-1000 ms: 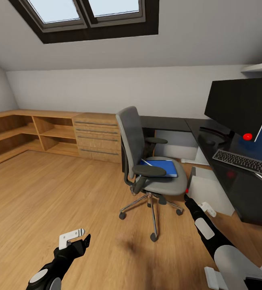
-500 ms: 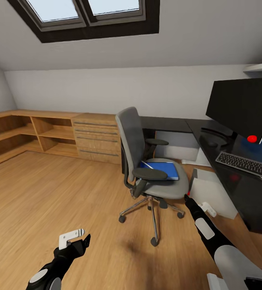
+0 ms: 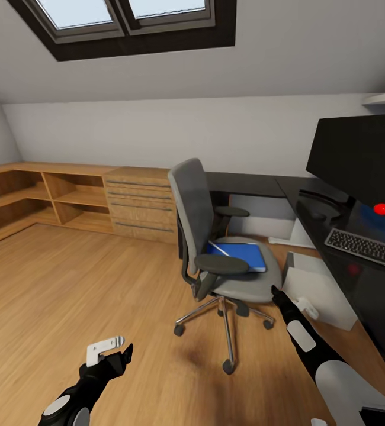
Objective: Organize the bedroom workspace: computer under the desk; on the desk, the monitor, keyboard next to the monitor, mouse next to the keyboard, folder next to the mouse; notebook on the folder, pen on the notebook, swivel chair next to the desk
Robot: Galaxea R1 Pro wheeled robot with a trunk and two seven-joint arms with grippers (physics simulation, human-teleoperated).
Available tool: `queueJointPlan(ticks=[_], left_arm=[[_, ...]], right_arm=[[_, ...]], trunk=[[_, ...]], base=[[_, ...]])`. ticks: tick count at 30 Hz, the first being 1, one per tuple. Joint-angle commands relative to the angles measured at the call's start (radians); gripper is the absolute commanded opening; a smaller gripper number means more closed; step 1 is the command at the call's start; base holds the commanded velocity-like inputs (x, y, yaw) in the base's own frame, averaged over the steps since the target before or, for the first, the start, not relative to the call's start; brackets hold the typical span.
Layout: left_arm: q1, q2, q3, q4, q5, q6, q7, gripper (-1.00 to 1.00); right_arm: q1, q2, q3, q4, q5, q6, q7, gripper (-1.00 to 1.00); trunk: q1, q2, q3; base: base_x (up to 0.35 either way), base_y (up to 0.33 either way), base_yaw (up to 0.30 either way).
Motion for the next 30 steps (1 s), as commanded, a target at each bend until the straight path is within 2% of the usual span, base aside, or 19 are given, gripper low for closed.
queueJointPlan(ticks=[1, 17, 24, 30], left_arm=[[0.000, 0.000, 0.001, -0.002, 0.011, 0.004, 0.006, 1.00], [0.000, 0.000, 0.001, -0.002, 0.011, 0.004, 0.006, 1.00], [0.000, 0.000, 0.003, -0.002, 0.011, 0.003, 0.006, 1.00], [0.000, 0.000, 0.004, -0.002, 0.011, 0.002, 0.007, 1.00]], right_arm=[[-0.001, -0.003, 0.000, 0.001, -0.010, -0.004, 0.004, 1.00], [-0.001, -0.037, -0.008, 0.004, -0.013, -0.007, -0.001, 1.00], [-0.001, -0.047, -0.086, 0.004, -0.013, -0.004, 0.000, 1.00], [-0.001, -0.050, -0.103, 0.004, -0.013, -0.002, -0.001, 1.00]], trunk=[[0.000, 0.000, -0.001], [0.000, 0.000, -0.001], [0.000, 0.000, -0.001], [0.000, 0.000, -0.001]], base=[[0.143, 0.000, 0.000], [0.079, 0.000, 0.000], [0.027, 0.000, 0.000], [0.134, 0.000, 0.000]])
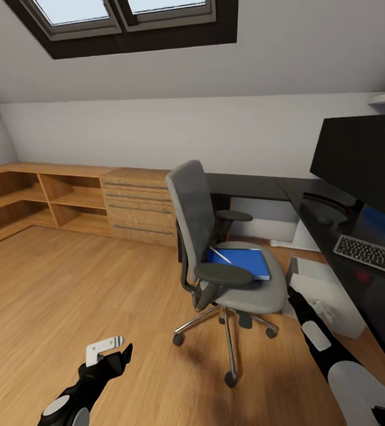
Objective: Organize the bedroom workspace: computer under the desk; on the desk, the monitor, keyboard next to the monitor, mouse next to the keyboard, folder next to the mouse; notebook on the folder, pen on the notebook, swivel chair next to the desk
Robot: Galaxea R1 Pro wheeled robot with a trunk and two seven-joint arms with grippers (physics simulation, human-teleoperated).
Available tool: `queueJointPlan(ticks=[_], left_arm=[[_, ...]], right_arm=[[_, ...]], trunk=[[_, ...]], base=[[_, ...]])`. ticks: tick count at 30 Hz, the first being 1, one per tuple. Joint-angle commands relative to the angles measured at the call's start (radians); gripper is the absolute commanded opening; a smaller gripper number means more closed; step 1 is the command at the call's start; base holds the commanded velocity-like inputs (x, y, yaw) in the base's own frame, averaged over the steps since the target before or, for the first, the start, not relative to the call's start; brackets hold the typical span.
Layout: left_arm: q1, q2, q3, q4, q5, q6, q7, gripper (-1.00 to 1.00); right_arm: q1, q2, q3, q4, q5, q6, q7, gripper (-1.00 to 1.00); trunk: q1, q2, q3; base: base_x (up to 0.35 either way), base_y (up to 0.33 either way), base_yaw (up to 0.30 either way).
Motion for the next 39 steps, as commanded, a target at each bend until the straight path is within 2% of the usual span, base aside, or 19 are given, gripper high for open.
queueJointPlan(ticks=[1, 24, 36, 37, 39], left_arm=[[0.000, 0.000, 0.000, -0.002, 0.011, 0.004, 0.006, 1.00], [0.000, 0.000, -0.002, -0.002, 0.009, 0.004, 0.007, 1.00], [0.000, 0.000, -0.004, -0.002, 0.009, 0.005, 0.006, 1.00], [0.000, 0.000, -0.002, -0.002, 0.009, 0.006, 0.005, 1.00], [0.000, 0.000, -0.001, -0.002, 0.009, 0.006, 0.005, 1.00]], right_arm=[[-0.001, -0.001, -0.001, 0.001, -0.011, -0.003, 0.003, 1.00], [-0.001, -0.002, -0.008, 0.002, -0.011, -0.002, -0.011, 1.00], [-0.001, -0.004, -0.048, 0.002, -0.011, 0.014, -0.012, 1.00], [-0.001, -0.004, -0.073, 0.004, -0.011, 0.038, -0.018, 1.00], [-0.001, -0.004, -0.087, 0.006, -0.011, 0.050, -0.028, 1.00]], trunk=[[0.000, 0.000, -0.001], [0.000, 0.000, -0.001], [0.000, 0.000, -0.001], [0.000, 0.000, -0.001], [0.000, 0.000, -0.001]], base=[[0.036, 0.000, 0.000], [0.137, 0.000, 0.000], [0.090, 0.000, 0.000], [0.002, 0.000, 0.000], [0.001, 0.000, 0.000]])
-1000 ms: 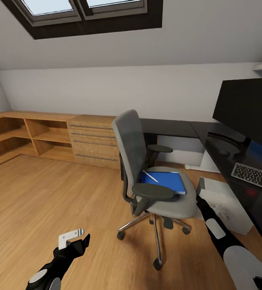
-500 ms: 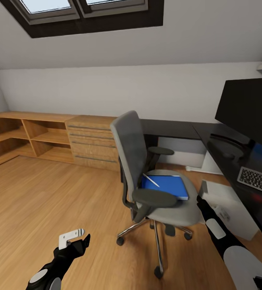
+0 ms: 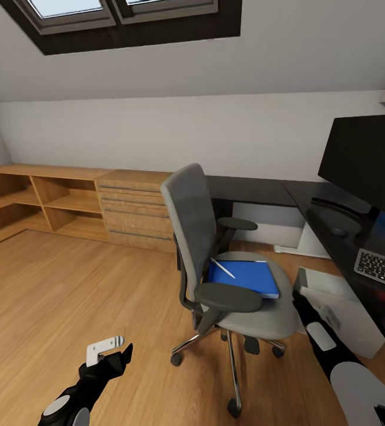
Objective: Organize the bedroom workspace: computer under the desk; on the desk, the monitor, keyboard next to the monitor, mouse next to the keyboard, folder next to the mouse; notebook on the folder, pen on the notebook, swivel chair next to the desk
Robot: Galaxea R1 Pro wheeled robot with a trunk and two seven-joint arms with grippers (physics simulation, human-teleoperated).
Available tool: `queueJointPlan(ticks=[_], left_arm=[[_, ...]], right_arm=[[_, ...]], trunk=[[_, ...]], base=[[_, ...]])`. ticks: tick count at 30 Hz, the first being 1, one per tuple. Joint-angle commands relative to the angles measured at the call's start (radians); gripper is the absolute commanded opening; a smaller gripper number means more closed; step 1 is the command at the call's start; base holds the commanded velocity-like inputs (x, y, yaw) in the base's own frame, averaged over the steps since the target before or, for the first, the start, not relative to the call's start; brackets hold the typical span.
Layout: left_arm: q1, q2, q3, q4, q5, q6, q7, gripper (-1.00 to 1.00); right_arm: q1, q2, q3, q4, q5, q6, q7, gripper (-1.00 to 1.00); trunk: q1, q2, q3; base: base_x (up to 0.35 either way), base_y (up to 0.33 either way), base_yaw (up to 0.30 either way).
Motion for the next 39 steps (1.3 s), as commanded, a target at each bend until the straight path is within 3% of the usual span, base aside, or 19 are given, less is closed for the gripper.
queueJointPlan(ticks=[1, 8, 16, 39], left_arm=[[0.000, 0.000, 0.001, -0.002, 0.011, 0.004, 0.006, 1.00], [0.000, 0.000, 0.001, -0.002, 0.012, 0.003, 0.006, 1.00], [0.000, 0.000, 0.001, -0.002, 0.012, 0.001, 0.008, 1.00], [0.000, 0.001, 0.001, -0.002, 0.012, 0.000, 0.012, 1.00]], right_arm=[[0.000, -0.001, -0.006, 0.001, -0.011, 0.002, -0.006, 1.00], [0.000, 0.000, -0.021, 0.002, -0.011, 0.011, -0.018, 1.00], [0.000, -0.001, -0.021, 0.001, -0.012, 0.012, -0.018, 1.00], [0.000, 0.002, -0.021, 0.001, -0.010, 0.011, -0.014, 1.00]], trunk=[[0.000, 0.000, -0.001], [0.000, 0.000, -0.001], [0.031, -0.056, -0.026], [0.034, -0.063, -0.029]], base=[[0.000, 0.000, 0.000], [0.000, 0.000, 0.000], [0.000, 0.000, 0.000], [0.000, 0.000, 0.016]])
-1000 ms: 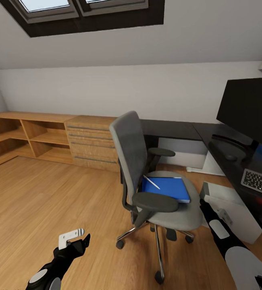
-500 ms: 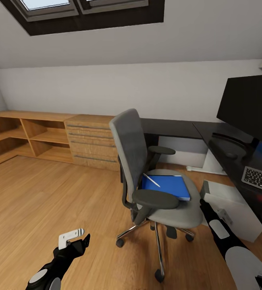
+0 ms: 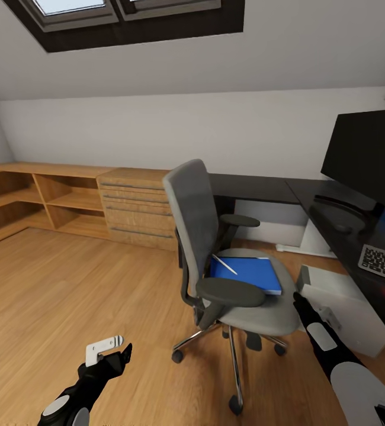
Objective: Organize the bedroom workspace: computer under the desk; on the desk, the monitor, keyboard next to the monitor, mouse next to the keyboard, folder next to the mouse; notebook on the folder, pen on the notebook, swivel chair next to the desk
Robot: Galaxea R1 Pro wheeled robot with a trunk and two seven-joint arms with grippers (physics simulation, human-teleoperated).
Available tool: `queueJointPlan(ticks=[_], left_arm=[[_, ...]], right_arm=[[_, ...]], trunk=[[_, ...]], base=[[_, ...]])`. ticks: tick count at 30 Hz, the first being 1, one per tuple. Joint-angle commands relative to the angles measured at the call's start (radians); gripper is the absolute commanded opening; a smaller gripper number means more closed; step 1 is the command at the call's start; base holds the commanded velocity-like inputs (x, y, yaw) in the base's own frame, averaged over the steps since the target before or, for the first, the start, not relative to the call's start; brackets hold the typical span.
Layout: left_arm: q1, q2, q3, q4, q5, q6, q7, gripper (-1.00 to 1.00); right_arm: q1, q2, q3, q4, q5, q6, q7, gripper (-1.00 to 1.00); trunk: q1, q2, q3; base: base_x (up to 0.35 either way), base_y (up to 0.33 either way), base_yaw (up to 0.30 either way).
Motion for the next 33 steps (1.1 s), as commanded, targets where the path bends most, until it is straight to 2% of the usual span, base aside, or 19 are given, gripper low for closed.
queueJointPlan(ticks=[1, 18, 33], left_arm=[[0.000, -0.001, 0.000, -0.002, 0.011, 0.005, 0.006, 1.00], [0.000, -0.002, 0.000, -0.002, 0.009, 0.006, 0.005, 1.00], [0.000, -0.002, -0.001, -0.002, 0.007, 0.007, 0.005, 1.00]], right_arm=[[0.000, 0.000, 0.002, 0.000, -0.011, -0.003, -0.001, 1.00], [0.000, 0.000, 0.002, -0.001, -0.011, -0.003, 0.000, 1.00], [0.000, -0.002, 0.001, -0.007, -0.008, -0.003, -0.001, 1.00]], trunk=[[0.000, 0.000, -0.001], [0.000, 0.000, -0.001], [0.000, 0.000, -0.001]], base=[[0.000, 0.000, 0.180], [0.020, 0.000, 0.264], [0.028, 0.000, 0.024]])
